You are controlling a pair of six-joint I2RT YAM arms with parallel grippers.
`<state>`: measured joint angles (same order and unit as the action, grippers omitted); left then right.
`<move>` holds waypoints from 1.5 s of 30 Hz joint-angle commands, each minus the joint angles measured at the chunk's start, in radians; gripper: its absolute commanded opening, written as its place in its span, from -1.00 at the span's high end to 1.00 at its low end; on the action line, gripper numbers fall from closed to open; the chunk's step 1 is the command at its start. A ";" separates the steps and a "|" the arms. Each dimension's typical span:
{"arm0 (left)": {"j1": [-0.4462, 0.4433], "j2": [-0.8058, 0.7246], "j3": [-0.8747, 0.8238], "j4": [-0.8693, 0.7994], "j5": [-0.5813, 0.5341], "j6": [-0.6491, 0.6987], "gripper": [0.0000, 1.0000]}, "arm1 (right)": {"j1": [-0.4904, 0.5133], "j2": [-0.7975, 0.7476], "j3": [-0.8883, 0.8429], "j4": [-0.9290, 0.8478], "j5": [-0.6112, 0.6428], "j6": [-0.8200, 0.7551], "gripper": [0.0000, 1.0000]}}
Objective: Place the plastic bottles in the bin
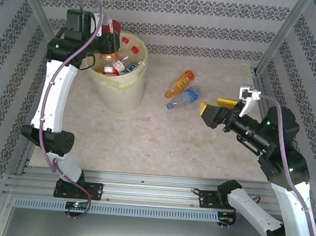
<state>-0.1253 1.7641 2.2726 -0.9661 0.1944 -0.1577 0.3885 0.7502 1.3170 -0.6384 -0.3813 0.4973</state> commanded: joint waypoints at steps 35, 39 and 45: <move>0.073 0.050 -0.058 0.096 -0.078 0.163 -1.00 | -0.002 -0.015 -0.064 -0.022 0.034 -0.004 -0.96; 0.073 0.013 -0.035 0.091 -0.044 0.129 -1.00 | -0.003 -0.015 -0.079 -0.020 0.041 0.006 -0.96; 0.066 -0.060 -0.067 0.079 0.106 0.069 -1.00 | -0.003 0.025 -0.070 -0.072 0.112 0.038 -0.94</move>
<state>-0.0586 1.7466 2.2101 -0.8825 0.2001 -0.0357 0.3882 0.7525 1.2430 -0.6842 -0.3241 0.5076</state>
